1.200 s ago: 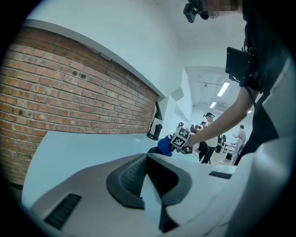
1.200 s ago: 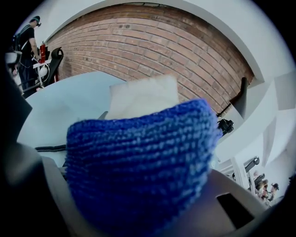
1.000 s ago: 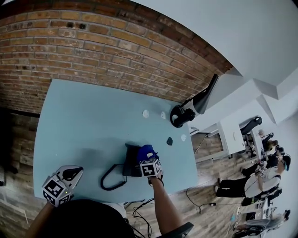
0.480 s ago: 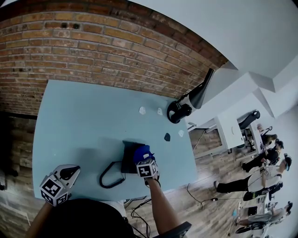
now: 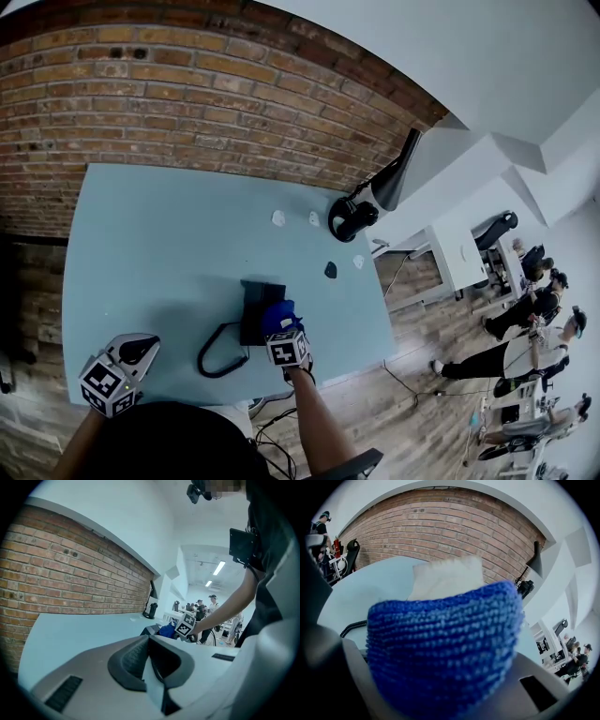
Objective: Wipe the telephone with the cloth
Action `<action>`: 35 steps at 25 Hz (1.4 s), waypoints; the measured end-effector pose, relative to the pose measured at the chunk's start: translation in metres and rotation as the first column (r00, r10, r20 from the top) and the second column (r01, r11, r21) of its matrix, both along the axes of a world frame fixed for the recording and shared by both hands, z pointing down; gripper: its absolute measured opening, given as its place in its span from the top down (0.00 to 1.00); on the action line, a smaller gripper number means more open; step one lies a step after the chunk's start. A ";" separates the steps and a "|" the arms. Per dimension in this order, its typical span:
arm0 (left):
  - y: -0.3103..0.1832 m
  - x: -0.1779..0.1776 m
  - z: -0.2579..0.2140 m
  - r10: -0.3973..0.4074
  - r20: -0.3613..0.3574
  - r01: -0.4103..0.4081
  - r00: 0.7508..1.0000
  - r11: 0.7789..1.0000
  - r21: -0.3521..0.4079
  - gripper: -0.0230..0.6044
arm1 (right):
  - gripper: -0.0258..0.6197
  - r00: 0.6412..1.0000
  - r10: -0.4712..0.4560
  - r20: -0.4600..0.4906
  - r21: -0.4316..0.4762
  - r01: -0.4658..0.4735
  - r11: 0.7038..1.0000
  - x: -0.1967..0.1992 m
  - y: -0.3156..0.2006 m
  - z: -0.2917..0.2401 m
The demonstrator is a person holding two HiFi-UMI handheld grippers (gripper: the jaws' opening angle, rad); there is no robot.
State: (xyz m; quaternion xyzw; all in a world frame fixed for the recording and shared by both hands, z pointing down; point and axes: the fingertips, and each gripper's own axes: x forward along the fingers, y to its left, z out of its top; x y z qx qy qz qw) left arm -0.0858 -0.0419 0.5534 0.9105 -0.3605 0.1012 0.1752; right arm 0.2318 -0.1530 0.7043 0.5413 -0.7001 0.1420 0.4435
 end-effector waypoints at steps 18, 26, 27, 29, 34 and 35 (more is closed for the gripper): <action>0.002 0.005 0.002 0.031 -0.003 -0.031 1.000 0.999 -0.021 0.98 | 0.85 1.000 0.017 0.020 -0.030 -0.016 0.999 -0.005 0.035 0.017; 0.004 0.009 0.005 0.040 -0.005 -0.040 0.999 0.999 -0.030 0.98 | 0.85 0.977 0.129 0.171 -0.157 -0.102 0.982 0.001 0.057 0.025; 0.004 0.009 0.004 0.038 -0.008 -0.038 0.999 0.999 -0.030 0.98 | 0.84 0.965 0.151 0.216 -0.201 -0.108 0.974 0.002 0.058 0.023; 0.003 0.009 0.003 0.039 -0.007 -0.039 0.999 0.999 -0.029 0.98 | 0.83 0.947 0.160 0.280 -0.246 -0.090 0.965 0.003 0.055 0.013; 0.002 0.007 0.003 0.048 -0.004 -0.048 0.999 0.999 -0.023 0.98 | 0.83 0.951 0.075 0.301 -0.117 -0.041 0.992 0.011 0.013 -0.056; 0.003 0.007 0.004 0.048 -0.003 -0.048 0.999 0.998 -0.029 0.98 | 0.83 0.951 0.057 0.304 -0.075 -0.036 0.997 0.010 0.001 -0.073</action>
